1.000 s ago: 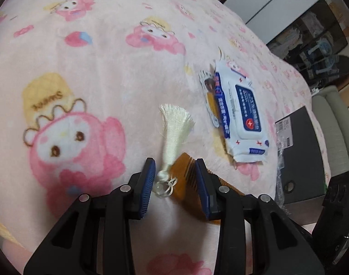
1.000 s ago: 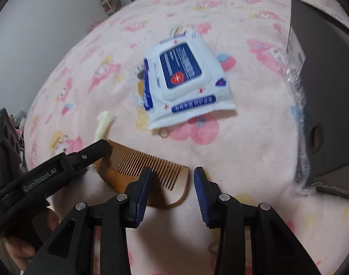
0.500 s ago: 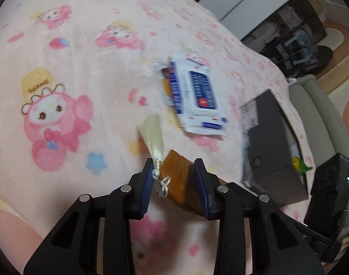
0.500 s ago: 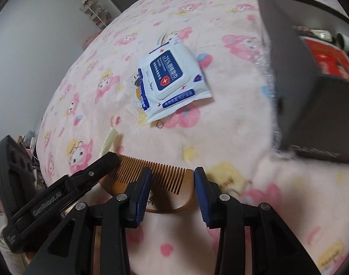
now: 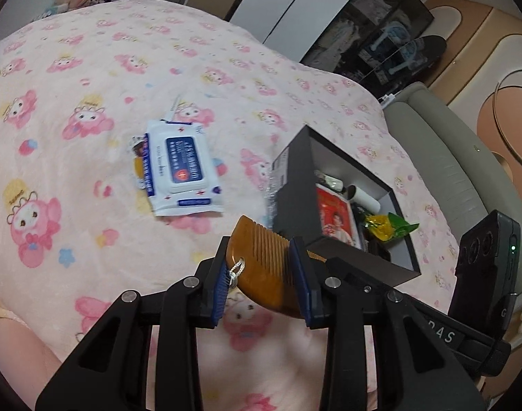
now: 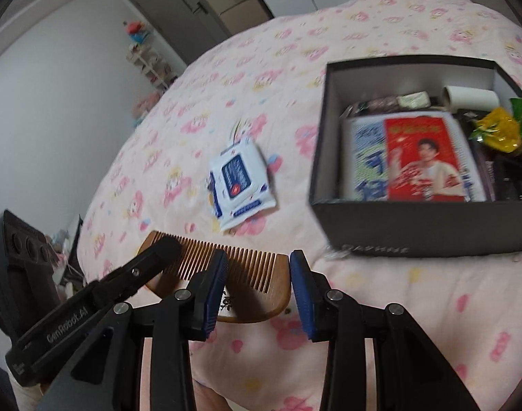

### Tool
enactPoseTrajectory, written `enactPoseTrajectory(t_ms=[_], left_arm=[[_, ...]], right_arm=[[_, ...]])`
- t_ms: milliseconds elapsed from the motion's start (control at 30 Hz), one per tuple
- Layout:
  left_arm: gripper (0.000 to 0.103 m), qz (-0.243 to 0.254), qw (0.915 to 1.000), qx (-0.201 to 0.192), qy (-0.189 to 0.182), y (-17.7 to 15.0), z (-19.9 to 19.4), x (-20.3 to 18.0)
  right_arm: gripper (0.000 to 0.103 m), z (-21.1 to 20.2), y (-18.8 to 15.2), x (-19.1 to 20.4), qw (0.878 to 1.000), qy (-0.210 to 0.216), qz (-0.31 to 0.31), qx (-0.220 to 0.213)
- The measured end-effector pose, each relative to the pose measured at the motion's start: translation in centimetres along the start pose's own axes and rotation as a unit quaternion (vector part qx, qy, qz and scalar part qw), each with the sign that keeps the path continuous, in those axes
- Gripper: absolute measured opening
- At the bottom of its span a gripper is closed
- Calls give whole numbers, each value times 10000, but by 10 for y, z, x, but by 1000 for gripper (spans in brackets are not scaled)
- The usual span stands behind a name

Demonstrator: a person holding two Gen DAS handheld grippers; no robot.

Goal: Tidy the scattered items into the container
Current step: 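Carry the held wooden comb toward the DAPHNE box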

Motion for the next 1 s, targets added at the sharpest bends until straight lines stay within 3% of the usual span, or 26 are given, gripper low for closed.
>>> enactPoseTrajectory(t_ms=[400,1000], left_arm=[[31,319,9994,-11,-166,4,8,-63],[31,1514,9872,273,-426,18,69,-172]], right_arm=[[33,-49,16,-40,9983,-6,306,-502],[33,-91,46,-125,9911,-99,795,-1067]])
Point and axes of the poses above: each gripper's, at about its wrist camera, not at the fingertips, and z roughly the way its jaws point, x to its left, y to its top, the point moved 4 cm from there along z, roughly the way its jaws point, and after that the axes turned 4 degrees about -y, right-handed, at the moved point
